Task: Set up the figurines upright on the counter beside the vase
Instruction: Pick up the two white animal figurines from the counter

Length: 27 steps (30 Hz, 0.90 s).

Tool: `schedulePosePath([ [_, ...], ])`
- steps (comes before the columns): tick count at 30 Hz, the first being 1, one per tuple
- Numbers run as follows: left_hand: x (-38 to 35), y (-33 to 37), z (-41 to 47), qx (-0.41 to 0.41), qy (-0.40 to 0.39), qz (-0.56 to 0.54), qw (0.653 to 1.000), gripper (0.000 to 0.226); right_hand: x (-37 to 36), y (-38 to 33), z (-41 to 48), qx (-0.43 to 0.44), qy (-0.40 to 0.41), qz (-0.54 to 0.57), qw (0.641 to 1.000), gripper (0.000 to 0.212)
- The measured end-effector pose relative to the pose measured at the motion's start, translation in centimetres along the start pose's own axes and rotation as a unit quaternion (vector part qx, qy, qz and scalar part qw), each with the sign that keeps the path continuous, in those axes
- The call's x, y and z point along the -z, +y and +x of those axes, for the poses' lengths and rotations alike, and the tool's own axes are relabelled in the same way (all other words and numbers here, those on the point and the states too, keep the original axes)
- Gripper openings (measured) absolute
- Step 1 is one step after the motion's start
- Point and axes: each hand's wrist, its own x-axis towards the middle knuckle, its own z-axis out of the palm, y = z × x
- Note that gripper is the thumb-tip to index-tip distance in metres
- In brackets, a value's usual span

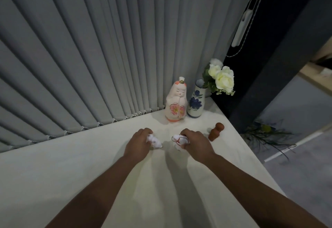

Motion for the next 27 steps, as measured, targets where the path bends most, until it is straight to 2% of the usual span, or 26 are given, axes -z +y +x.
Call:
schedulePosePath([
  [11, -1.7, 1.4, 4.7, -0.008, -0.006, -0.003, 1.0, 0.039, 1.8, 1.5, 3.6, -0.021, -0.053, -0.003, 0.998, 0.021],
  [27, -2.1, 2.3, 6.5, -0.007, -0.028, 0.016, 0.999, 0.041, 1.4, 2.2, 5.1, -0.034, -0.065, 0.004, 0.997, 0.028],
])
